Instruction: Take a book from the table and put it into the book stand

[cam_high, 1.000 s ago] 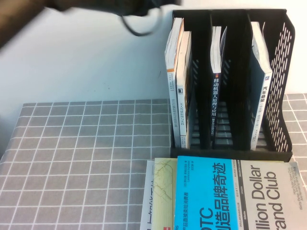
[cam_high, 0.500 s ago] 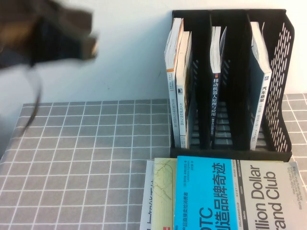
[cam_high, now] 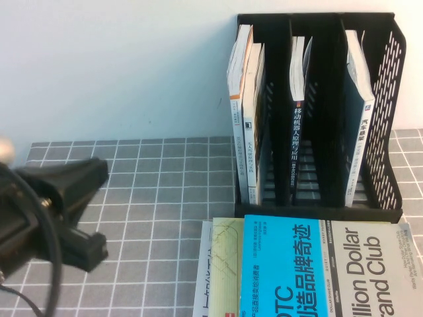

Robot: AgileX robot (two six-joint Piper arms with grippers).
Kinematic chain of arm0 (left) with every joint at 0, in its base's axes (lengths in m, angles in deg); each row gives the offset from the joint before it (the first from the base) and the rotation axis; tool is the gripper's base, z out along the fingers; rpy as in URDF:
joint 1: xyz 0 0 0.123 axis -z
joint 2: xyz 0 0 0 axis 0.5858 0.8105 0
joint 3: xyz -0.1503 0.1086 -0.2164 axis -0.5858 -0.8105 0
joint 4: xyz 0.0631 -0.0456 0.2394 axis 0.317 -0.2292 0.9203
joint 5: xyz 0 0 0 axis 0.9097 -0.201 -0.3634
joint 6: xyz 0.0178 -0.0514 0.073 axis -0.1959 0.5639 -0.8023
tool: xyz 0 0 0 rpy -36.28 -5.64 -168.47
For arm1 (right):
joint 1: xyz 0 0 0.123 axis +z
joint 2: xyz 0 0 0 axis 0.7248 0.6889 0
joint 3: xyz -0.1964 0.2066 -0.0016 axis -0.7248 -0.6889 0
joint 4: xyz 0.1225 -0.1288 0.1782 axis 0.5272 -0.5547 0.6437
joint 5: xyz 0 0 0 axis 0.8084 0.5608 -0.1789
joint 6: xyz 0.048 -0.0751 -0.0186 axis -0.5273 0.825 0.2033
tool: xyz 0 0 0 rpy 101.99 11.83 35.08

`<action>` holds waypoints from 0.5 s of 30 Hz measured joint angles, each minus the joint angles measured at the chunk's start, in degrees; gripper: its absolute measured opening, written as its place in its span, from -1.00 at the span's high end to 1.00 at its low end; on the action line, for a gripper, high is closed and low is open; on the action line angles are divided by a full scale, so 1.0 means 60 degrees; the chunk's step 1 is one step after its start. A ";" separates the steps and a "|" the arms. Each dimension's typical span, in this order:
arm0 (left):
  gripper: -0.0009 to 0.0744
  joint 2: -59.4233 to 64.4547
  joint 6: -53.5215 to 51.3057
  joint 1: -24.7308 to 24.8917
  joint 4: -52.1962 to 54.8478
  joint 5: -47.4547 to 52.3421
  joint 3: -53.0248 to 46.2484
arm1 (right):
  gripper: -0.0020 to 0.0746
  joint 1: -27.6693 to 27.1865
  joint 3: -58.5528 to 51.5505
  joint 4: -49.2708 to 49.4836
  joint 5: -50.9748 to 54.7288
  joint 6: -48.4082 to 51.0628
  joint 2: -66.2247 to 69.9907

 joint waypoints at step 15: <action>0.98 0.0035 0.0000 0.0000 -0.0016 0.0490 -0.1407 | 0.96 0.0000 -0.0097 0.0625 0.0439 0.0021 -0.0017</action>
